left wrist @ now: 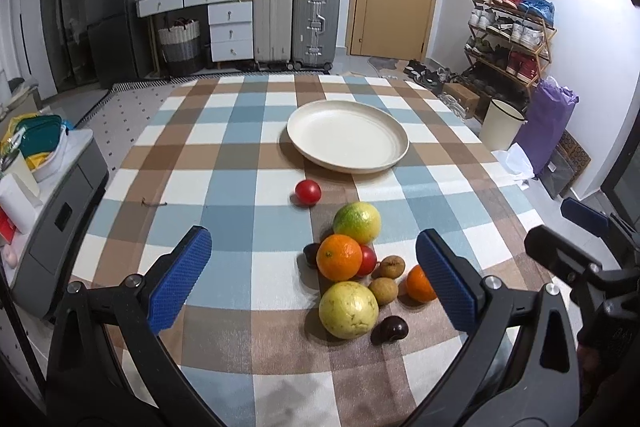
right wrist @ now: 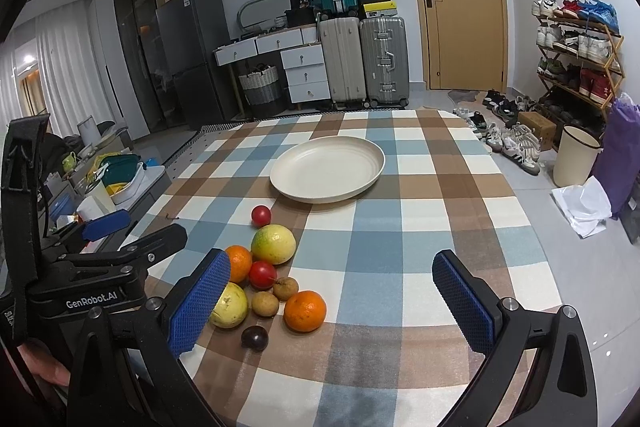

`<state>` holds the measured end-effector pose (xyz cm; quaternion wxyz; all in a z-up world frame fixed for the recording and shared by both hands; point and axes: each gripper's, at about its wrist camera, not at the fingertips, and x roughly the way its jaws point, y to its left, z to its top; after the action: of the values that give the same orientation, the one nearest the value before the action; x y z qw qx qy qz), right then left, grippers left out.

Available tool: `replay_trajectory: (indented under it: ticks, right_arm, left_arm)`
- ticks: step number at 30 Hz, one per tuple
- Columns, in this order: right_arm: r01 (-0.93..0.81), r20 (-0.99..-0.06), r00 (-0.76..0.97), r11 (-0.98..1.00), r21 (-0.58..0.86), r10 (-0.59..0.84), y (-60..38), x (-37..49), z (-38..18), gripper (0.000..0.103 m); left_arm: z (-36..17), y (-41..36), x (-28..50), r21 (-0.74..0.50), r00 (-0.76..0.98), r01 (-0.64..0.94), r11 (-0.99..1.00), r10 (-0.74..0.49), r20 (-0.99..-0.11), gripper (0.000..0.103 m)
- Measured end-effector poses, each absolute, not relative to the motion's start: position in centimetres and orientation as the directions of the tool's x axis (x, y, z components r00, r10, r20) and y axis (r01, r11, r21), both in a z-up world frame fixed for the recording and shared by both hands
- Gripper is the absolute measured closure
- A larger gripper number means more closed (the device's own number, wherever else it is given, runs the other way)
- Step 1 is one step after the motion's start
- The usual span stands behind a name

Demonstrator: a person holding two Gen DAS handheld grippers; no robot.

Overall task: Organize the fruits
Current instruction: 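Lower the left tool onto the pale yellow pomelo and close its fingers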

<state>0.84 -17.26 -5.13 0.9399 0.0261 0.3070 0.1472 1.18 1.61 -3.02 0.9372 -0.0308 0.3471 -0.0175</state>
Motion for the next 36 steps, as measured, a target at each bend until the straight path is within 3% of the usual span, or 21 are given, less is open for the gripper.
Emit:
replay_trajectory:
  ticks: [24,32,36]
  right_arm:
    - [-0.266,-0.592,0.752,0.955,0.131,0.291,-17.1,0.9,-6.3,0.0]
    - [-0.264,-0.588,0.755,0.955,0.134,0.291,-17.2,0.9,-6.5,0.0]
    - [-0.263,-0.589,0.755,0.956,0.134,0.29,-17.3,0.9,-6.5,0.0]
  left_arm:
    - [-10.4,1.9,2.7,-0.155,0.581,0.085,0.984,-0.176,-0.795,0.002]
    - [-11.4,1.3,3.0,-0.168,0.556,0.11,0.98,-0.201,-0.806,0.006]
    - [-12.0,1.3,3.0,-0.185,0.538,0.121,0.975,-0.221,-0.814,0.015]
